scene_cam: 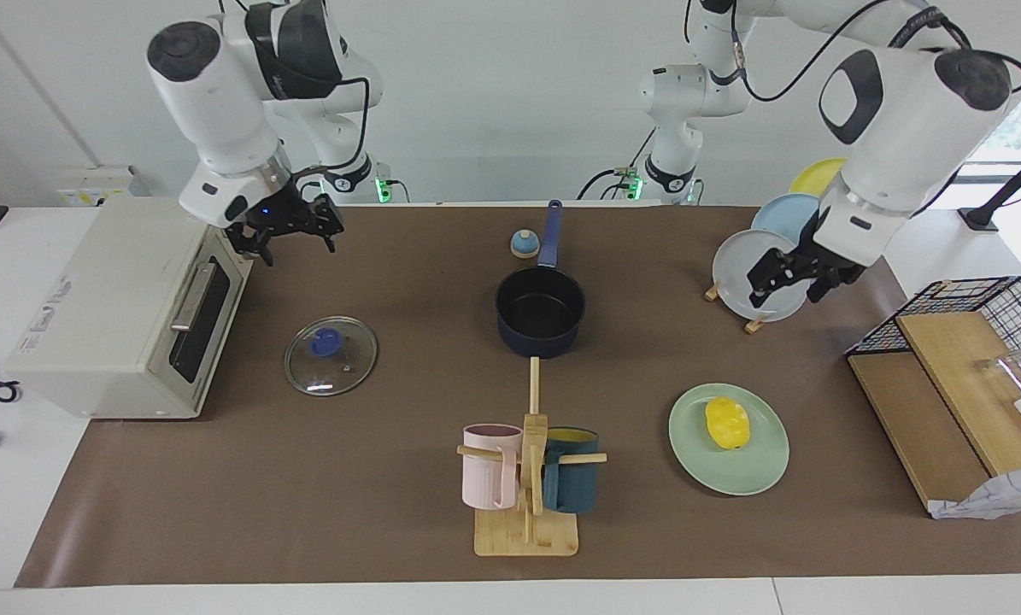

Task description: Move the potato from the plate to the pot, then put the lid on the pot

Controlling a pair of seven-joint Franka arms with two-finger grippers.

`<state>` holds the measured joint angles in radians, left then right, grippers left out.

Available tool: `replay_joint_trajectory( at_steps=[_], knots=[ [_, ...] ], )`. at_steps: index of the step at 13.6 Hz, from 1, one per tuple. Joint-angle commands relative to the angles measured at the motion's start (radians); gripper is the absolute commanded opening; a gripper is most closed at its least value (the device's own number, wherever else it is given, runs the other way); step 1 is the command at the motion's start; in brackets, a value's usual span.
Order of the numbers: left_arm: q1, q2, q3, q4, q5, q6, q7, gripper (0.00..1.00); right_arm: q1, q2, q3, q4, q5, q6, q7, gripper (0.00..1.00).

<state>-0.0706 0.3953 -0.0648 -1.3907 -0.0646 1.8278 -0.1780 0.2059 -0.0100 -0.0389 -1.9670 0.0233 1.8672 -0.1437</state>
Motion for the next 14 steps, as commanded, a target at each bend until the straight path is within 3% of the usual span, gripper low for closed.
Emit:
replay_joint_trajectory(
  at_steps=[1,3,6,14],
  knots=[
    [-0.003,0.127,-0.001,0.062,0.029,0.065,-0.011,1.0,-0.013,0.051,-0.003,-0.015,0.006,0.088,-0.1,1.0],
    [0.0,0.177,-0.004,0.053,0.106,0.147,-0.011,1.0,-0.011,0.07,-0.001,-0.062,0.006,0.165,-0.114,1.0],
    [-0.005,0.186,-0.004,-0.019,0.112,0.275,-0.012,1.0,-0.016,0.044,-0.003,-0.208,0.006,0.346,-0.116,1.0],
    [-0.023,0.172,-0.004,-0.139,0.117,0.343,-0.011,1.0,-0.065,0.077,-0.003,-0.219,-0.022,0.44,-0.123,0.99]
  ],
)
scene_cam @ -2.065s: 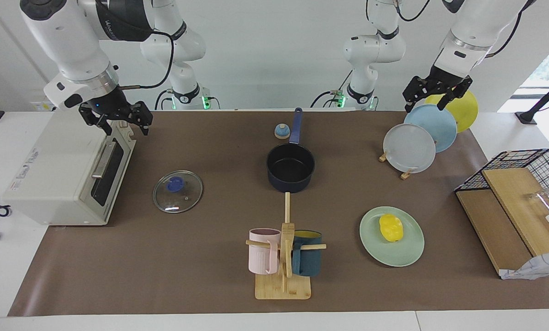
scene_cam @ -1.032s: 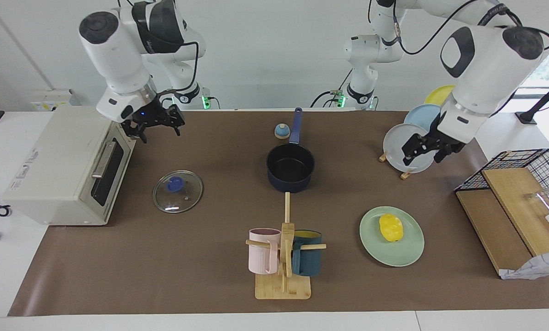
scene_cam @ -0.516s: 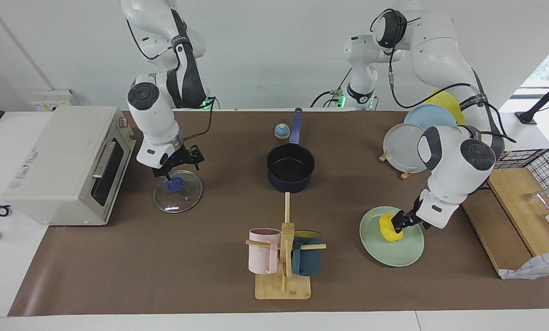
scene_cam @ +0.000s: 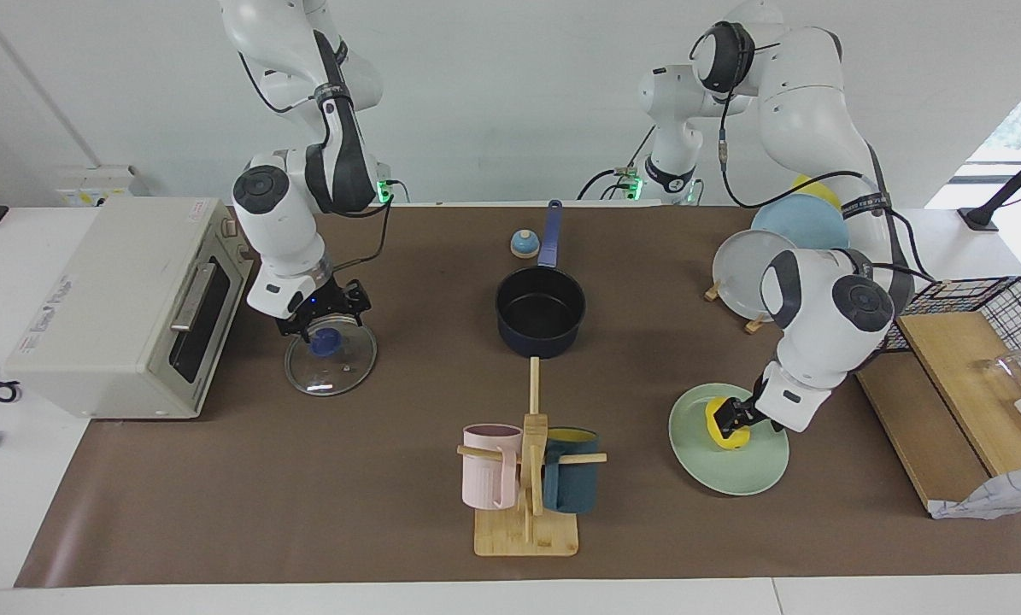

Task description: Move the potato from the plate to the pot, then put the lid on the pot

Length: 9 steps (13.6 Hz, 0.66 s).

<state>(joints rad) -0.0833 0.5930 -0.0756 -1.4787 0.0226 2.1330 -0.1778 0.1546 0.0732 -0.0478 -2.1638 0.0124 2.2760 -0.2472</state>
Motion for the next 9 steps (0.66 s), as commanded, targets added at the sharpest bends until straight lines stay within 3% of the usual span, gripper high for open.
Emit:
replay_joint_trajectory(
  at_steps=[1,7,9],
  knots=[
    [-0.01,-0.028,0.005,-0.061,0.03,0.048,-0.011,1.0,-0.026,0.006,0.006,-0.03,-0.011,0.031,-0.015,0.99],
    [-0.01,-0.039,0.007,-0.095,0.03,0.065,-0.006,1.0,-0.041,0.031,0.006,-0.057,-0.009,0.068,0.04,0.99],
    [-0.01,-0.041,0.007,-0.095,0.03,0.061,-0.006,0.79,-0.036,0.031,0.006,-0.067,-0.009,0.077,0.049,0.91]
  ],
)
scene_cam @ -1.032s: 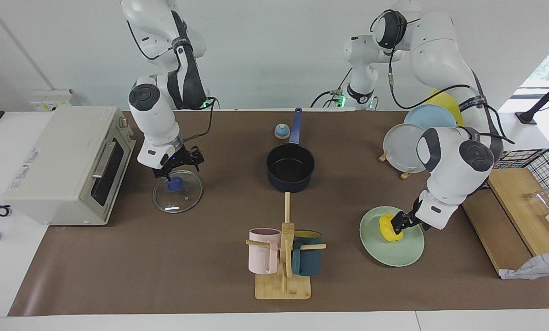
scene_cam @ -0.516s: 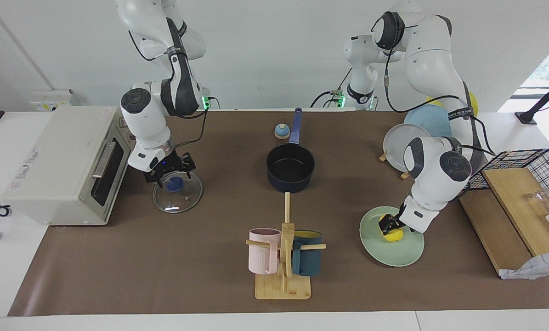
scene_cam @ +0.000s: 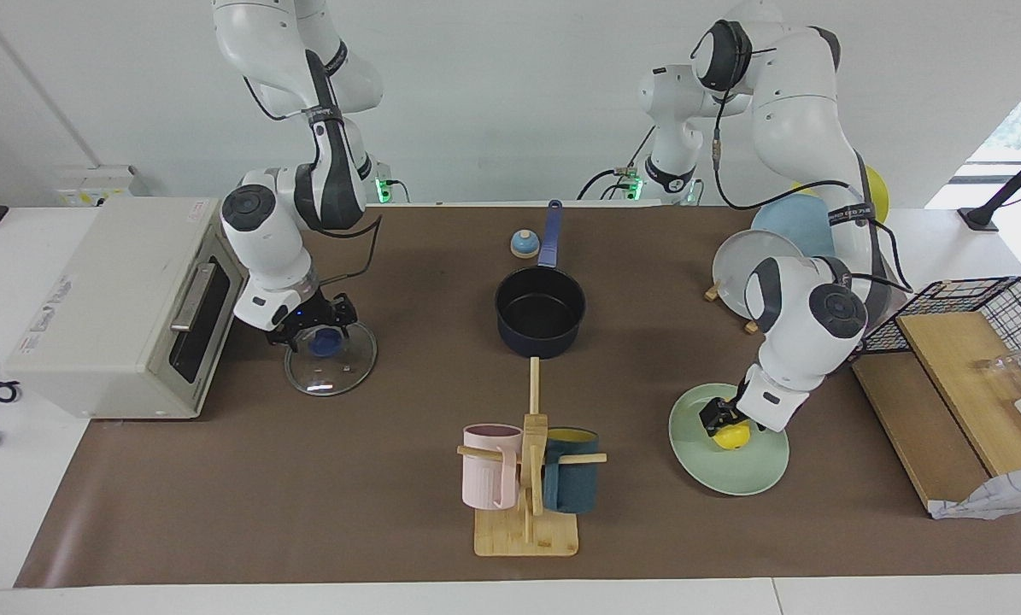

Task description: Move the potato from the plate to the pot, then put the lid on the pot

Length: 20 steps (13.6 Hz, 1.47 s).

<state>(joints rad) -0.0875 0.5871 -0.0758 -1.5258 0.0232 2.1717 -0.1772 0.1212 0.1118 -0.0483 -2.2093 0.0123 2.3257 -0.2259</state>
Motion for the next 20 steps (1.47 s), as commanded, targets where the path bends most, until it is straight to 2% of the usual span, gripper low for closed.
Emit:
replay_joint_trajectory(
  at_steps=[1,4,5,8,10,12,14,18,20],
  knots=[
    [-0.006,-0.038,0.007,-0.048,0.029,0.016,-0.004,0.59,-0.005,0.005,0.007,-0.021,-0.009,0.037,0.043,0.91],
    [-0.006,-0.036,0.007,-0.022,0.03,-0.027,-0.001,0.09,-0.003,0.016,0.007,-0.018,-0.009,0.031,0.04,0.9],
    [-0.006,-0.036,0.005,-0.005,0.029,-0.045,-0.001,0.0,-0.003,0.016,0.007,-0.018,-0.009,0.024,0.04,0.87],
    [-0.004,-0.064,0.001,0.051,0.003,-0.129,-0.004,0.0,-0.002,0.016,0.007,-0.013,-0.011,0.018,0.042,0.72],
    [-0.006,-0.148,0.002,0.081,-0.07,-0.245,-0.016,0.0,-0.002,0.016,0.007,-0.013,-0.009,0.015,0.043,0.69],
    [-0.038,-0.24,-0.002,0.072,-0.071,-0.349,-0.098,0.0,-0.002,0.016,0.008,-0.013,-0.009,0.012,0.043,0.65],
    [-0.098,-0.317,-0.004,0.062,-0.074,-0.421,-0.189,0.0,-0.002,0.016,0.007,-0.013,-0.009,0.012,0.042,0.54],
    [-0.294,-0.45,-0.004,-0.088,-0.075,-0.423,-0.387,0.0,0.0,0.016,0.008,0.039,-0.011,-0.066,0.04,0.27],
    [-0.375,-0.504,-0.004,-0.195,-0.077,-0.362,-0.406,0.0,0.012,0.009,0.01,0.059,-0.009,-0.1,0.04,0.11]
  ],
)
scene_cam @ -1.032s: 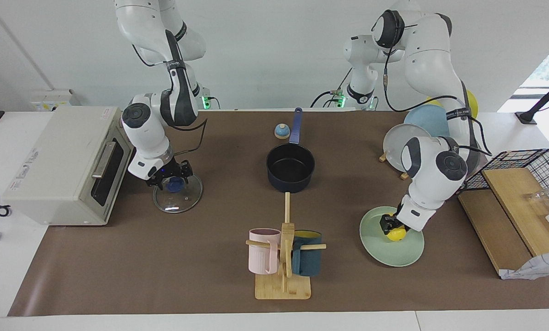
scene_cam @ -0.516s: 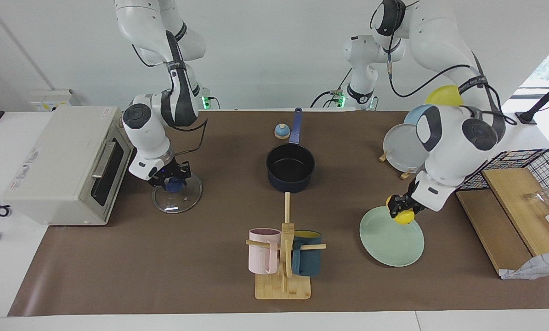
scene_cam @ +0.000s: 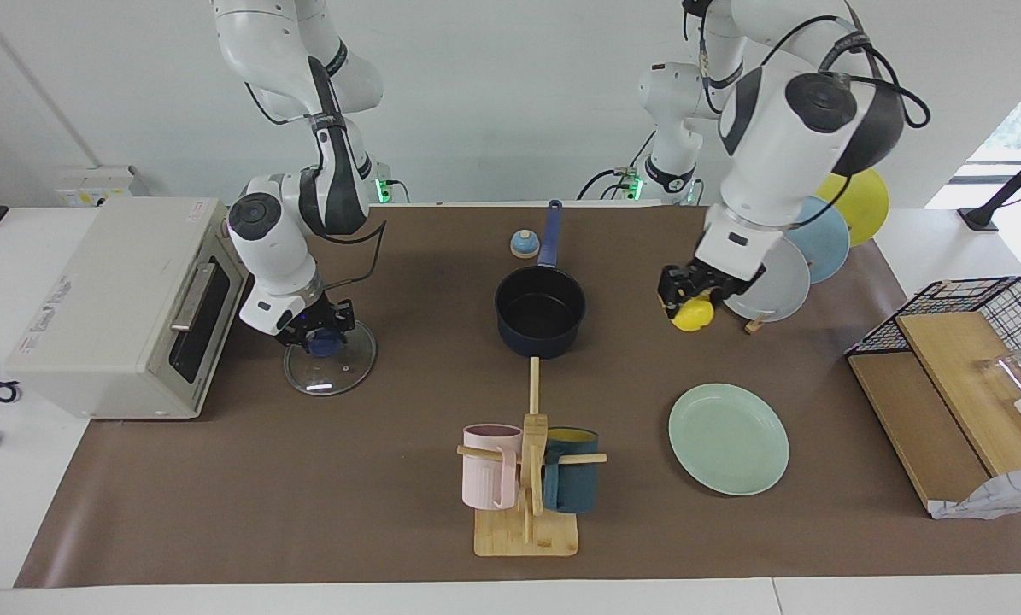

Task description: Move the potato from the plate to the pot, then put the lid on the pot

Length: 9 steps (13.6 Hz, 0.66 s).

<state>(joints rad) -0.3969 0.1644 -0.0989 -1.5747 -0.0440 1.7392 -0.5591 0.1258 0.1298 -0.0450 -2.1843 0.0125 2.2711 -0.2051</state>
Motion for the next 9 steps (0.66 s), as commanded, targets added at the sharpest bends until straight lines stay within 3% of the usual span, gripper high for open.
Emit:
replay_joint_trajectory(
  at_steps=[1,4,9],
  knots=[
    [-0.109,-0.115,0.019,-0.225,-0.01,0.145,-0.051,0.0,0.011,-0.018,0.007,0.044,-0.011,-0.065,0.018,0.04],
    [-0.193,-0.155,0.018,-0.418,-0.01,0.363,-0.064,0.0,0.009,-0.065,0.008,0.095,-0.011,-0.174,0.001,0.0],
    [-0.264,-0.078,0.019,-0.475,-0.008,0.52,-0.042,0.0,0.015,-0.146,0.022,0.106,0.001,-0.257,0.021,0.0]
  ],
)
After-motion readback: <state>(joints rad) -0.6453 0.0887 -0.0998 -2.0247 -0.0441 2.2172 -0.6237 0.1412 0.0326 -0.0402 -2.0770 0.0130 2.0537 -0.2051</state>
